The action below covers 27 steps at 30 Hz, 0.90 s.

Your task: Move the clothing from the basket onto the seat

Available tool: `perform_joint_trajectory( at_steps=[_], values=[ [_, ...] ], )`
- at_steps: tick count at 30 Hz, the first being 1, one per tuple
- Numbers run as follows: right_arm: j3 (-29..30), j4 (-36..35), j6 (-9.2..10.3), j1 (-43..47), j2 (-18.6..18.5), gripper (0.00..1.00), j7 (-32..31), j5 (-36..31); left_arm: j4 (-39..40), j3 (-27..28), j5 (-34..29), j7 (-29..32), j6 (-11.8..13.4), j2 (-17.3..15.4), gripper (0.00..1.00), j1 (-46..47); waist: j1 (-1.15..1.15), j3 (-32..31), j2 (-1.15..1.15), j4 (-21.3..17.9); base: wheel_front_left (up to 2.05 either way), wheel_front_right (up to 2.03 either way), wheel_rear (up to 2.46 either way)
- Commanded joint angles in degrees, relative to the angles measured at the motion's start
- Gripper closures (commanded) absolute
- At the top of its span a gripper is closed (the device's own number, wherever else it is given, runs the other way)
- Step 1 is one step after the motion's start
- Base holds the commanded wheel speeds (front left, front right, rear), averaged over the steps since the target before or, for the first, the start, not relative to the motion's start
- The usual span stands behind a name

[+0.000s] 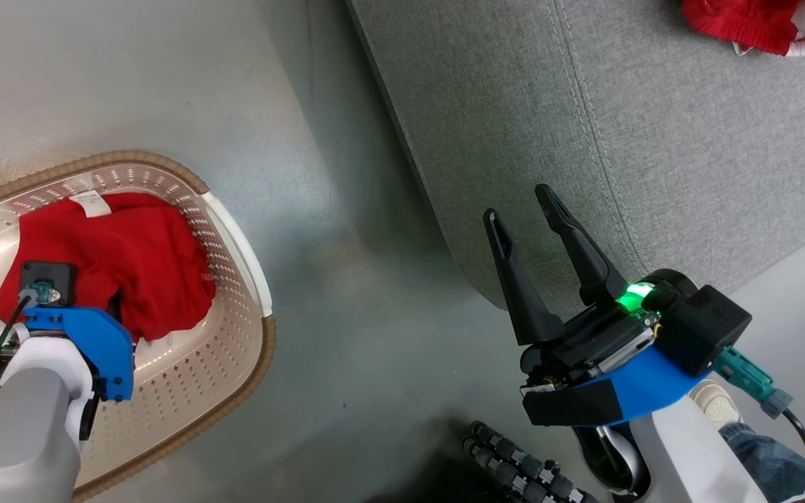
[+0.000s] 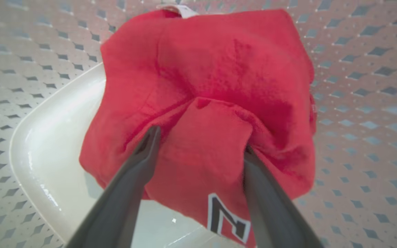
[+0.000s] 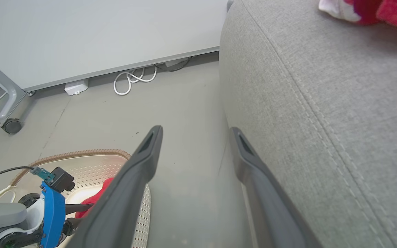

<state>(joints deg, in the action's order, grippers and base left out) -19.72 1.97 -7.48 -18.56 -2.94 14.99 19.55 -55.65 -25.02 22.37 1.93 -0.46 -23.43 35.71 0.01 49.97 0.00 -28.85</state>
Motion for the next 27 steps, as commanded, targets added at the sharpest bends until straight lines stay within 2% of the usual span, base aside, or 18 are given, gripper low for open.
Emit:
perform_joint_trajectory(
  at_steps=[1,2,3,4,5,7,20,27],
  values=[
    [0.17,-0.33,-0.03,-0.07,0.09,0.0,0.28,0.12,-0.31,-0.03,0.3,0.76,0.38,-0.22,0.0,1.35,-0.01,0.01,0.0,0.0,0.0,0.0,0.0],
    [0.27,-0.32,-0.03,-0.02,0.09,0.0,0.28,0.14,-0.45,-0.11,0.37,1.35,0.31,-0.19,0.0,1.34,-0.01,0.01,0.0,-0.02,0.0,0.0,0.0],
    [0.32,-0.32,-0.03,0.0,0.09,0.0,0.28,0.14,-0.63,-0.17,0.54,1.95,0.42,-0.18,0.11,1.34,-0.01,0.01,0.0,-0.02,0.0,0.0,0.0],
    [0.36,-0.31,-0.03,0.01,0.09,0.0,0.28,0.16,-0.61,-0.46,0.39,2.32,0.28,-0.23,0.6,1.37,-0.01,0.01,0.0,-0.03,0.0,0.0,0.0],
    [0.43,-0.29,-0.03,0.0,0.09,0.0,0.28,0.18,-0.46,-0.6,0.33,2.46,0.2,-0.25,1.0,1.44,-0.01,0.02,0.0,-0.02,0.0,0.0,0.0],
    [0.43,-0.27,-0.03,-0.11,0.09,0.0,0.29,0.22,-0.48,-0.79,0.77,3.4,-0.4,-0.04,1.0,1.36,-0.01,0.01,0.0,0.01,0.0,0.0,0.0],
    [-0.34,0.08,-0.03,-1.39,0.09,0.0,0.29,0.44,1.82,-0.63,2.21,3.08,-0.22,-0.53,1.0,0.29,-0.01,-0.16,0.0,0.07,0.0,0.0,0.0],
    [0.22,1.05,-0.03,-1.63,0.08,0.0,0.29,-1.41,2.39,-1.57,2.69,2.73,-0.97,1.74,1.0,-0.14,-0.01,-2.86,0.0,2.39,0.0,0.0,0.0]
  ],
)
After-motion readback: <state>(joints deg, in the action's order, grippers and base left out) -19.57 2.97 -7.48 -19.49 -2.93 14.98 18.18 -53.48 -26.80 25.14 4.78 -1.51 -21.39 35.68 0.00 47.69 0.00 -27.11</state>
